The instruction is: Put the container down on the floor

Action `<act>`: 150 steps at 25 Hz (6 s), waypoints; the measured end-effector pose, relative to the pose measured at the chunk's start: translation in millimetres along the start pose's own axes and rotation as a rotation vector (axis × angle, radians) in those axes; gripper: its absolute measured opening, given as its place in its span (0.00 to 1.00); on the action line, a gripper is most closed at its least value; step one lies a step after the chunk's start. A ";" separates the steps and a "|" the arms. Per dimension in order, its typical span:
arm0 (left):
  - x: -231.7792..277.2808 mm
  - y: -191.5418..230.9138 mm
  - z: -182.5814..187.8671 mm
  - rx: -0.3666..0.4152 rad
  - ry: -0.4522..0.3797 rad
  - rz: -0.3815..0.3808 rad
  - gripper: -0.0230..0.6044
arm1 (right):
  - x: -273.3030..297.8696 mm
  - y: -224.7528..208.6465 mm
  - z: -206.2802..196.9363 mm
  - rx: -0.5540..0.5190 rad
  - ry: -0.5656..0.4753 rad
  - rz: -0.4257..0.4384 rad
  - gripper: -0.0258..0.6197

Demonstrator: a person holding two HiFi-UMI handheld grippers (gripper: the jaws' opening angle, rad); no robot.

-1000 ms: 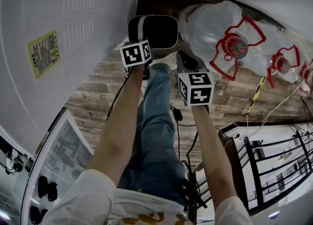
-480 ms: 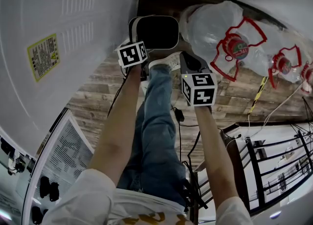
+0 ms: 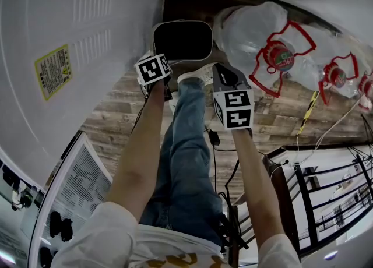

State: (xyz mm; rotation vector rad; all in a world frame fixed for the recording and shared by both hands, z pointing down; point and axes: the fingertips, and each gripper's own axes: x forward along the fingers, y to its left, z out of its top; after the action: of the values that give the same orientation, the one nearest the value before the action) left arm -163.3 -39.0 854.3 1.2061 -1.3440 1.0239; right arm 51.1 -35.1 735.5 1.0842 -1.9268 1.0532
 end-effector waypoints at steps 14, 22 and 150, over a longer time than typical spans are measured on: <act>-14.5 -0.9 -4.8 0.055 0.004 0.009 0.34 | -9.8 2.2 -11.4 -0.009 -0.019 0.004 0.08; -25.0 -17.4 0.8 0.081 -0.033 -0.036 0.31 | -12.1 16.1 4.7 -0.009 -0.050 0.017 0.08; -654.1 -31.3 73.5 0.217 -0.905 -0.712 0.04 | -410.2 233.6 199.5 -0.021 -0.695 -0.146 0.08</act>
State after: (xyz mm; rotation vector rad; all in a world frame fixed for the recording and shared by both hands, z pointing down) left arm -153.8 -32.8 195.5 2.2497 -1.2624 0.0720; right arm -16.7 5.3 229.1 1.7076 -2.3168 0.6083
